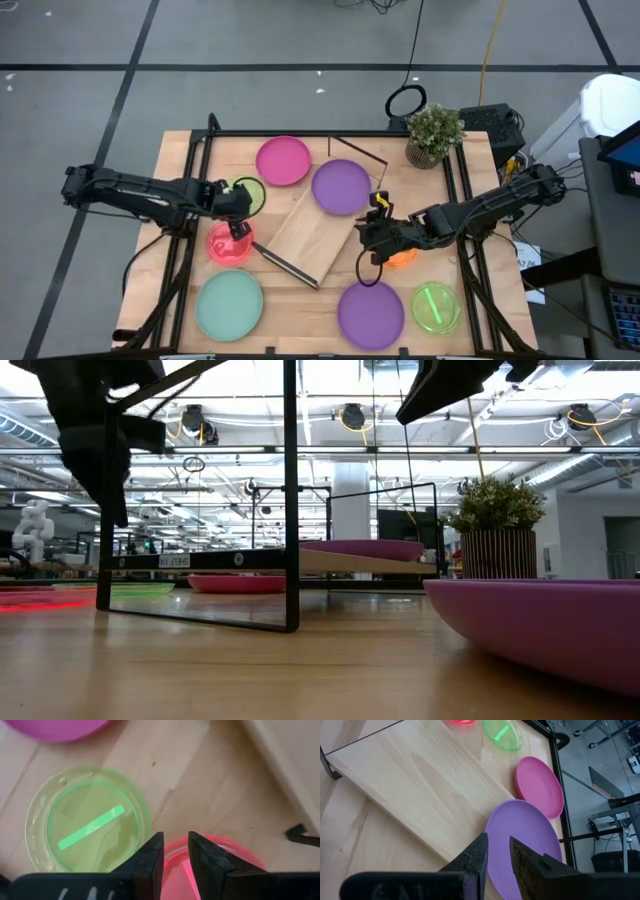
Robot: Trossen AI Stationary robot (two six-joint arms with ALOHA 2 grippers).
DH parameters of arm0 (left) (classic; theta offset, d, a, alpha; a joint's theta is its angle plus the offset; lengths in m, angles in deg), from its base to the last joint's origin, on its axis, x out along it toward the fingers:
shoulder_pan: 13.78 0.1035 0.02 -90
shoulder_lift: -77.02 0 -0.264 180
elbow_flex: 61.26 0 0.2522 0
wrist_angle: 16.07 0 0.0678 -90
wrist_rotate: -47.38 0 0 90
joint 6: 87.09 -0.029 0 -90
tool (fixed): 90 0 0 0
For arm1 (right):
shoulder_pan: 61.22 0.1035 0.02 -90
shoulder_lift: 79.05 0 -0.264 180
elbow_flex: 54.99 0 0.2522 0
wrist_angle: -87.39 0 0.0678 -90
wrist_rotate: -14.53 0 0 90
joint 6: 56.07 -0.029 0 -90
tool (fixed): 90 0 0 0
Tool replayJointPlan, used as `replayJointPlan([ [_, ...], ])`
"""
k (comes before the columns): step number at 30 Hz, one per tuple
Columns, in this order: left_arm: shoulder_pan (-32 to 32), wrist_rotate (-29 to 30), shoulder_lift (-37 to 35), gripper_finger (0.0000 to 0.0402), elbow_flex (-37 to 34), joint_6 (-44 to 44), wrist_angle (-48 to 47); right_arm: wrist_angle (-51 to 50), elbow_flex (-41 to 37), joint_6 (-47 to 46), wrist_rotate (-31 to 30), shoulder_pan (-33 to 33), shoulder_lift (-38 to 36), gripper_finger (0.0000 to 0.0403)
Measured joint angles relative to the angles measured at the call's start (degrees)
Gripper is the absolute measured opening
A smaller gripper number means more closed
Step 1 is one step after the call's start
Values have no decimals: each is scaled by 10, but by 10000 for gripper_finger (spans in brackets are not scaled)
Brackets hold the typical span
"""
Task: Place and stack plates onto a shelf
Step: Put the top green plate on the shelf
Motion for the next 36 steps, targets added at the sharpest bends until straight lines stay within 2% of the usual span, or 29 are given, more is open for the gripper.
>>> replayJointPlan([
  [10,15,0,71,100,0,-12,9,0,0,0,1,0,0,64],
  [20,63,-7,125,104,0,-3,30,0,0,0,2,0,0,64],
  [30,66,-11,176,183,0,-6,45,3,0,0,2,0,0,64],
  [36,65,-7,193,215,0,-33,104,4,0,0,2,0,0,64],
])
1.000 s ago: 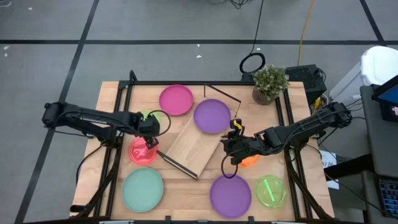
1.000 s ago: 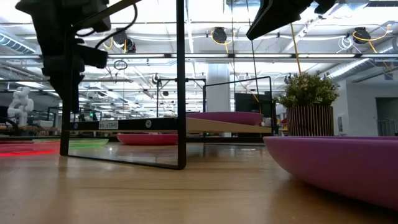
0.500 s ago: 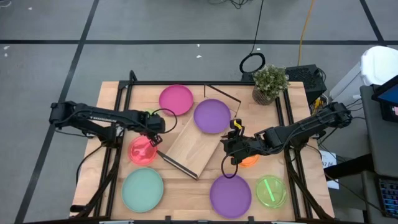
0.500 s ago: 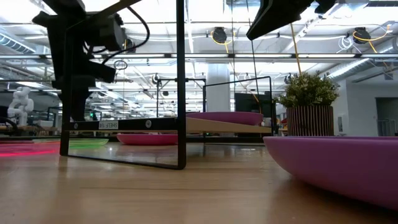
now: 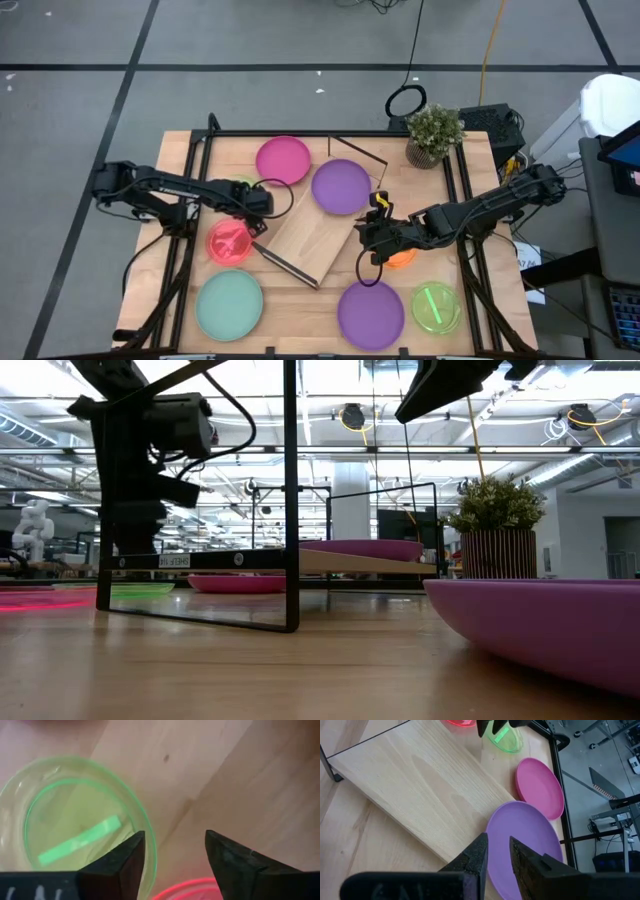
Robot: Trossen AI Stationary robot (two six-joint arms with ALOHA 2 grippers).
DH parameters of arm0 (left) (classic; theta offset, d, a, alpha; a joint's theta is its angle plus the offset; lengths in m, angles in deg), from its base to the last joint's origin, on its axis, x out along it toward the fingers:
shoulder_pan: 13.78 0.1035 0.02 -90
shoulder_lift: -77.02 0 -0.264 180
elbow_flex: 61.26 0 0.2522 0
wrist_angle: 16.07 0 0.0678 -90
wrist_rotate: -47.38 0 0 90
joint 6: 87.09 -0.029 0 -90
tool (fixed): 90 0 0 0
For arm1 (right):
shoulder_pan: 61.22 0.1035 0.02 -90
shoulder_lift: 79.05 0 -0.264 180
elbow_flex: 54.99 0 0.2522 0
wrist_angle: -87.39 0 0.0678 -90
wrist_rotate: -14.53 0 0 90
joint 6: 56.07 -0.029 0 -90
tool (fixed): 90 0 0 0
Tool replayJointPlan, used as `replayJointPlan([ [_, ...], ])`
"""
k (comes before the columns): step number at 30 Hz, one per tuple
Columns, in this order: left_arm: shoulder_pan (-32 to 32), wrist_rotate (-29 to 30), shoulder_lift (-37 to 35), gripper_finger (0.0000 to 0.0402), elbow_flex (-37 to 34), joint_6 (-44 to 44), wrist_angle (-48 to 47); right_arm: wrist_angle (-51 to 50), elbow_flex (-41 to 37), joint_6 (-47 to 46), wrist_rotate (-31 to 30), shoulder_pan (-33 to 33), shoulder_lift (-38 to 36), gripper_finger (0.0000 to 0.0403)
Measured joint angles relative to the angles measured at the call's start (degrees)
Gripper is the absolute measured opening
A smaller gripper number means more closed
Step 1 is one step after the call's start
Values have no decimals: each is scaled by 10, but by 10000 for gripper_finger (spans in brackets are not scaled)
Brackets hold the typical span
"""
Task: Place and stack plates onto a shelf
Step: Put the top green plate on the shelf
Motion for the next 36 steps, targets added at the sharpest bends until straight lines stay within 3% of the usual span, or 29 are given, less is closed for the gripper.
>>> replayJointPlan([
  [5,2,41,2,215,0,0,6,0,0,0,0,0,0,64],
  [29,23,28,16,215,-20,-1,7,-1,0,-4,0,0,0,64],
  [36,35,25,16,179,-25,-7,7,-1,0,-4,0,0,0,64],
])
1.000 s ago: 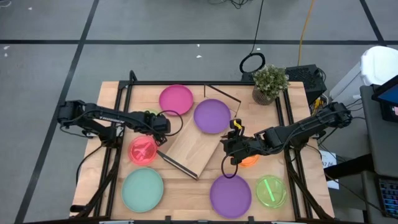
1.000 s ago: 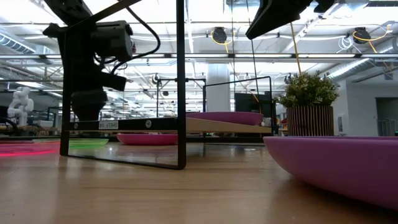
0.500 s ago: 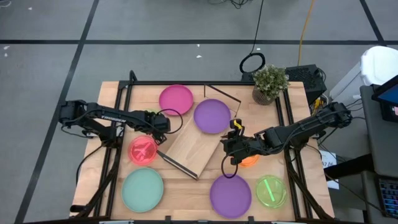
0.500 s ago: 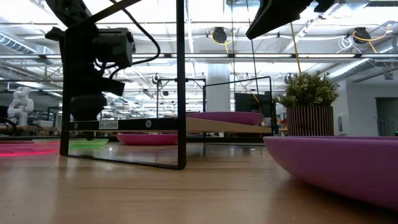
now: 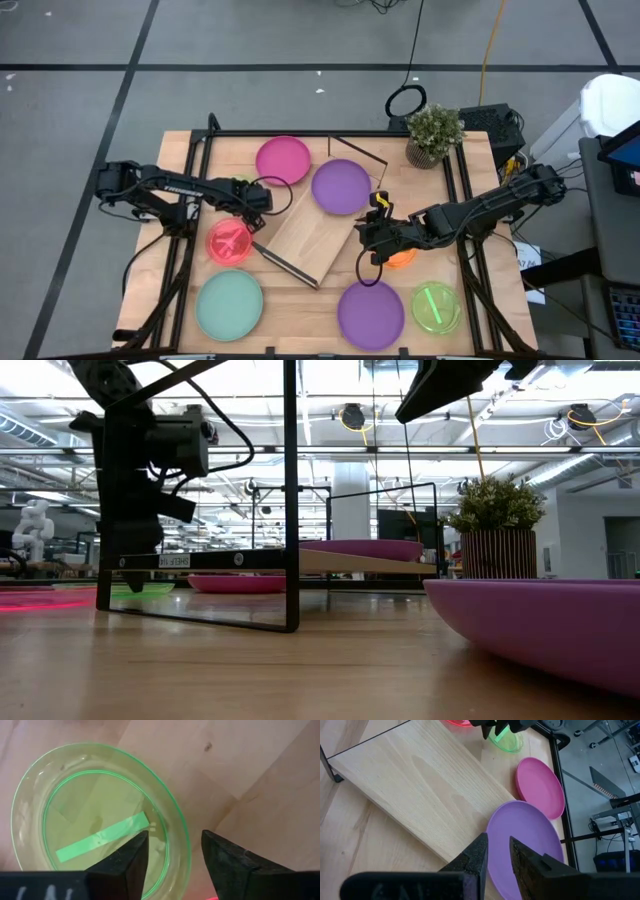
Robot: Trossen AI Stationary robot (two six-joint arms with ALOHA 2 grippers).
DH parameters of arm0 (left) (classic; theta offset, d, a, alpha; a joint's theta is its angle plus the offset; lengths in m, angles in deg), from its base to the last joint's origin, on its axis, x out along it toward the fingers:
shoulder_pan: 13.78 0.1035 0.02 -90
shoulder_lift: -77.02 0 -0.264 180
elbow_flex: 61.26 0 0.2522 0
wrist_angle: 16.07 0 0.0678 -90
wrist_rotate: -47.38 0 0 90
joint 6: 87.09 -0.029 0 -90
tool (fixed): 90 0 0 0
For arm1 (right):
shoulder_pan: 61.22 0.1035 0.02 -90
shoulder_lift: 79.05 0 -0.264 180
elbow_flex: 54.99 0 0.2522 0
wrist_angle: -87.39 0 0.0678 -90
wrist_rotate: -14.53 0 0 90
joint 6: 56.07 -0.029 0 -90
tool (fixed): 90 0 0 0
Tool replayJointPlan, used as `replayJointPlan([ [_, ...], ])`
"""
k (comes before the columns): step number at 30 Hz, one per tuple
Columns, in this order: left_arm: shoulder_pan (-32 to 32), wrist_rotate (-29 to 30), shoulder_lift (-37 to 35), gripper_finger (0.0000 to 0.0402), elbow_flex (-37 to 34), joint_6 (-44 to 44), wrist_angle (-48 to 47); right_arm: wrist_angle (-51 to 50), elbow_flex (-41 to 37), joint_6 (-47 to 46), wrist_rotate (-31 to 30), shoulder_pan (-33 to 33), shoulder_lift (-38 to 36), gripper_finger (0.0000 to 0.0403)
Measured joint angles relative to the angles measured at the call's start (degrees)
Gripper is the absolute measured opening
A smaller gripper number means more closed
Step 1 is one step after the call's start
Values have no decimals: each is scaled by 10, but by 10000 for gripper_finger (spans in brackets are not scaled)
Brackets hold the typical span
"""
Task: Place and stack plates onto a shelf
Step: Put the top green plate on the shelf
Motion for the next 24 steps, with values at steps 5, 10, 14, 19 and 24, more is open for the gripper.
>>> replayJointPlan([
  [5,6,-1,0,142,0,-11,0,0,0,0,0,0,0,64],
  [10,6,-10,0,119,0,-25,0,0,0,0,0,0,0,64],
  [14,6,-10,0,116,0,-25,0,0,0,0,0,0,0,64],
  [19,6,-10,0,115,0,-25,0,0,0,0,0,0,0,64],
  [24,6,-10,0,115,0,-36,8,0,0,0,0,0,0,64],
])
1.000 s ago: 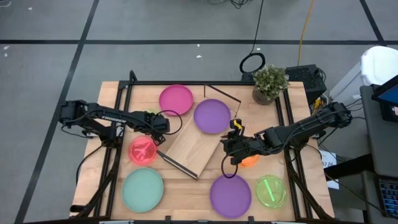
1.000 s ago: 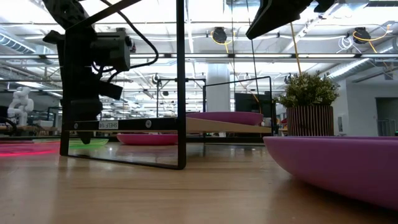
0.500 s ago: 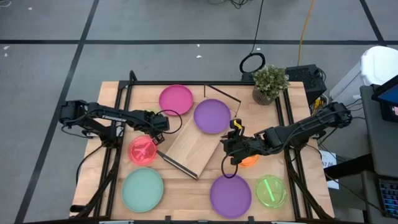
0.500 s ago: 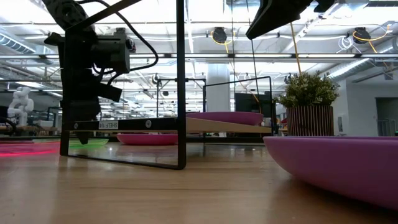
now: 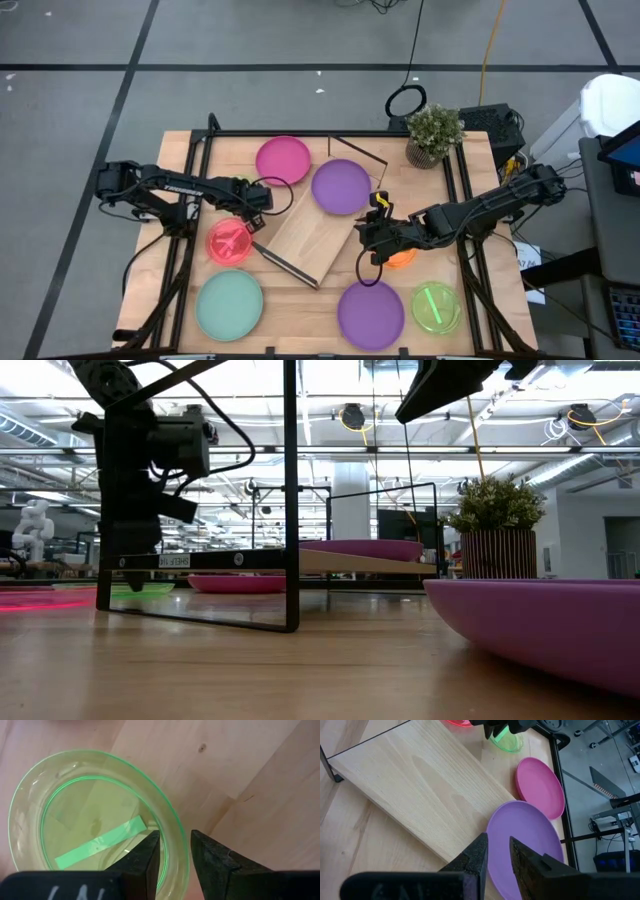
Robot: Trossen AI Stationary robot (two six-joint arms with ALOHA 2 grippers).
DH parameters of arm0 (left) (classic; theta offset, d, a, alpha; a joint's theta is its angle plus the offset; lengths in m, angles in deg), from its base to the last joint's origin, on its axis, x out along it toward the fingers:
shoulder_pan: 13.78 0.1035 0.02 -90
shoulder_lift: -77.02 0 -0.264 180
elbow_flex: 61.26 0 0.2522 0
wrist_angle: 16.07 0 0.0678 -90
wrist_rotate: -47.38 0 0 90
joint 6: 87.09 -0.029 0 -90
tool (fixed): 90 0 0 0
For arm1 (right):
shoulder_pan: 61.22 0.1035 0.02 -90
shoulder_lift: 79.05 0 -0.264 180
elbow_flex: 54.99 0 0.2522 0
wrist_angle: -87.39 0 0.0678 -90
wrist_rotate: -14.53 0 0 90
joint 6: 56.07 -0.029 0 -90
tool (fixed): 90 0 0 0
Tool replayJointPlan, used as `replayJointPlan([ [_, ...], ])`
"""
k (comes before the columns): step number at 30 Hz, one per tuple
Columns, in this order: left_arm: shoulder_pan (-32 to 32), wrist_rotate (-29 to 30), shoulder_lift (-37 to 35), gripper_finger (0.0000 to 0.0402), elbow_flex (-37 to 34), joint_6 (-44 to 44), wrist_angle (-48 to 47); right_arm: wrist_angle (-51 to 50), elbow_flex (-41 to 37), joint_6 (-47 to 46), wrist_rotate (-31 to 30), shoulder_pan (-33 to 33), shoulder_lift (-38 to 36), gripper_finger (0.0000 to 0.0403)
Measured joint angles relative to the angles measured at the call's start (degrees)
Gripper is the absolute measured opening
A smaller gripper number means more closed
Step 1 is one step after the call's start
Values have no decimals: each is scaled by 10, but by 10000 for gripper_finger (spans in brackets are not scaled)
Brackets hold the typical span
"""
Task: Place and stack plates onto a shelf
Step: Put the top green plate on the shelf
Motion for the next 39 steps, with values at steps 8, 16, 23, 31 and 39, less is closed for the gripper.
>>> replayJointPlan([
  [8,0,0,8,115,0,-3,9,0,0,0,0,0,0,64],
  [16,16,-2,44,115,2,-10,18,-1,0,0,0,0,0,64],
  [23,17,-2,46,111,2,-30,17,-2,0,0,0,0,0,64],
  [31,17,-5,47,39,1,-34,19,-2,0,0,0,0,0,64],
  [39,18,30,48,5,25,-41,-61,-4,0,2,0,0,0,64],
])
